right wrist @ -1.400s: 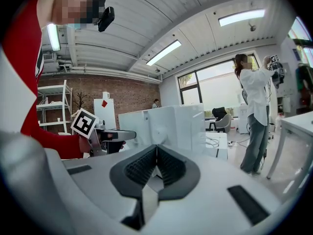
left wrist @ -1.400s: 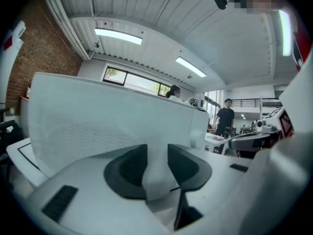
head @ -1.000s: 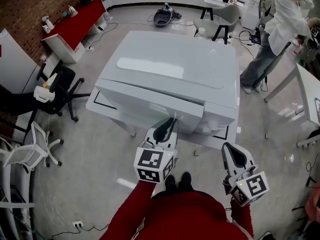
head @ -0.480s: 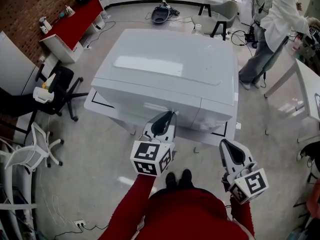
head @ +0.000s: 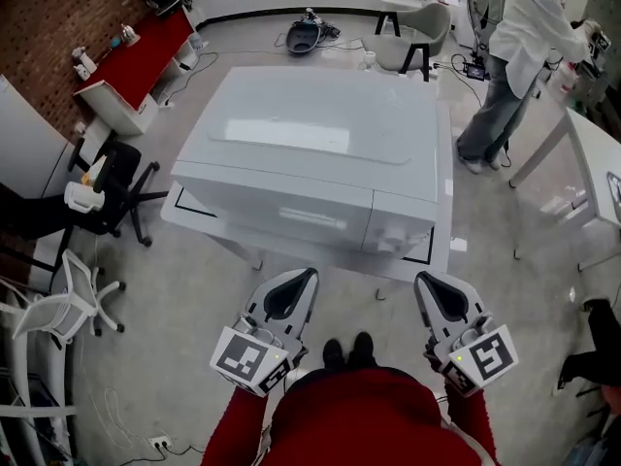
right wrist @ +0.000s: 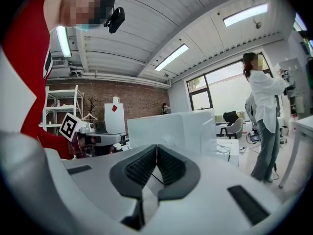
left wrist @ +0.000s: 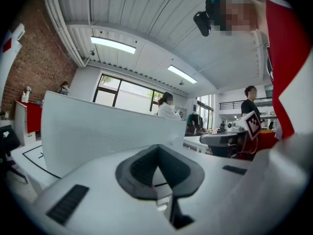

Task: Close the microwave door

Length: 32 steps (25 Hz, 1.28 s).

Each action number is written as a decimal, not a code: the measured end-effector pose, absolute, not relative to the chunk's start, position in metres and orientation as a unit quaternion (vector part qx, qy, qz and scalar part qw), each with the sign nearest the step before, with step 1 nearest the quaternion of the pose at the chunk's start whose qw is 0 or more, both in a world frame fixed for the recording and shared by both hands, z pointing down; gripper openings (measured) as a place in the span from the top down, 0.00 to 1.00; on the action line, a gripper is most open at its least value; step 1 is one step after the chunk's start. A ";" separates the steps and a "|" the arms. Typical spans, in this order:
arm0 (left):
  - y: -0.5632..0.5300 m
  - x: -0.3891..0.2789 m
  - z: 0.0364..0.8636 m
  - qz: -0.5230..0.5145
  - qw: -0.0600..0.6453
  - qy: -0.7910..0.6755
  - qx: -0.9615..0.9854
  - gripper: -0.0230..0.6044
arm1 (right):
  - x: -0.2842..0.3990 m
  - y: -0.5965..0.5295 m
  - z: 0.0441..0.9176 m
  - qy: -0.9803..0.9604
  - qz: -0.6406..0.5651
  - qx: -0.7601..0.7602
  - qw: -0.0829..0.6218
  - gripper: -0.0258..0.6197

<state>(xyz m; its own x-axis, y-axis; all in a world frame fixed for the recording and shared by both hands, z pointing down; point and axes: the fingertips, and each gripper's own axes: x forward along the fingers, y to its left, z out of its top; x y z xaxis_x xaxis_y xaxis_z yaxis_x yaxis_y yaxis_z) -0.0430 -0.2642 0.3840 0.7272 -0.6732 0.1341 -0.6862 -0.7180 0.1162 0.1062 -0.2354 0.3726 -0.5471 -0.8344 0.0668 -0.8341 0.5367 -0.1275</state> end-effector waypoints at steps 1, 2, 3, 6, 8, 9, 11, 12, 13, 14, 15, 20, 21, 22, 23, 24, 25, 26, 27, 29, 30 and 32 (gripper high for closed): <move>-0.260 -0.045 0.384 0.042 0.081 -0.370 0.924 0.95 | 0.105 -0.234 0.371 0.878 -0.070 -0.473 0.002 0.94; -0.256 -0.047 0.383 0.042 0.080 -0.373 0.923 0.95 | 0.104 -0.233 0.370 0.880 -0.067 -0.470 0.003 0.94; -0.254 -0.047 0.383 0.041 0.078 -0.376 0.923 0.95 | 0.103 -0.231 0.369 0.881 -0.065 -0.468 0.004 0.94; -0.250 -0.046 0.381 0.034 0.076 -0.379 0.921 0.95 | 0.101 -0.229 0.368 0.884 -0.057 -0.463 0.000 0.94; -0.249 -0.044 0.380 0.030 0.075 -0.381 0.921 0.95 | 0.101 -0.228 0.368 0.885 -0.055 -0.462 0.001 0.94; -0.248 -0.043 0.380 0.029 0.073 -0.381 0.921 0.95 | 0.102 -0.228 0.369 0.885 -0.055 -0.462 0.001 0.94; -0.247 -0.041 0.377 0.028 0.068 -0.380 0.922 0.95 | 0.103 -0.227 0.369 0.885 -0.056 -0.463 0.000 0.94; -0.246 -0.040 0.377 0.028 0.067 -0.380 0.922 0.95 | 0.104 -0.227 0.370 0.884 -0.056 -0.463 0.000 0.94; -0.246 -0.040 0.376 0.027 0.067 -0.381 0.922 0.95 | 0.104 -0.228 0.370 0.884 -0.055 -0.464 0.000 0.94; -0.246 -0.040 0.375 0.026 0.067 -0.382 0.922 0.95 | 0.104 -0.228 0.370 0.884 -0.055 -0.464 -0.001 0.94; -0.246 -0.040 0.375 0.025 0.067 -0.383 0.921 0.95 | 0.104 -0.228 0.371 0.884 -0.054 -0.464 -0.001 0.94; -0.245 -0.040 0.376 0.026 0.068 -0.385 0.920 0.95 | 0.103 -0.229 0.371 0.883 -0.053 -0.466 0.000 0.94; -0.244 -0.040 0.376 0.026 0.068 -0.385 0.920 0.95 | 0.103 -0.229 0.372 0.883 -0.054 -0.466 -0.001 0.94; -0.244 -0.039 0.376 0.027 0.067 -0.385 0.920 0.95 | 0.103 -0.229 0.372 0.883 -0.055 -0.467 -0.002 0.94; -0.244 -0.039 0.376 0.027 0.066 -0.386 0.920 0.95 | 0.103 -0.229 0.373 0.882 -0.057 -0.467 -0.002 0.94; -0.244 -0.039 0.376 0.028 0.066 -0.386 0.920 0.95 | 0.103 -0.230 0.374 0.882 -0.058 -0.467 -0.003 0.94; -0.244 -0.038 0.376 0.028 0.065 -0.387 0.919 0.95 | 0.103 -0.230 0.375 0.882 -0.059 -0.467 -0.003 0.94; -0.244 -0.038 0.376 0.028 0.065 -0.387 0.919 0.95 | 0.102 -0.230 0.375 0.882 -0.059 -0.467 -0.003 0.94; -0.244 -0.037 0.377 0.028 0.064 -0.387 0.919 0.95 | 0.102 -0.230 0.376 0.882 -0.059 -0.467 -0.003 0.94; -0.244 -0.036 0.377 0.031 0.062 -0.387 0.919 0.95 | 0.100 -0.230 0.376 0.883 -0.059 -0.465 -0.003 0.94; -0.244 -0.036 0.378 0.034 0.061 -0.387 0.920 0.95 | 0.099 -0.230 0.376 0.883 -0.059 -0.465 -0.003 0.94; -0.243 -0.034 0.379 0.039 0.059 -0.385 0.920 0.95 | 0.098 -0.229 0.377 0.884 -0.059 -0.465 -0.003 0.94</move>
<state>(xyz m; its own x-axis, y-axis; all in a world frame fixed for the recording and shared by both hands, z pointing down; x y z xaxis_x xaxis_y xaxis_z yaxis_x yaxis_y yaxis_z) -0.0341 -0.2432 0.3790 0.6999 -0.7047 0.1166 -0.7138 -0.6960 0.0781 0.0982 -0.2290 0.3768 -0.5684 -0.8206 0.0599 -0.8213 0.5615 -0.1011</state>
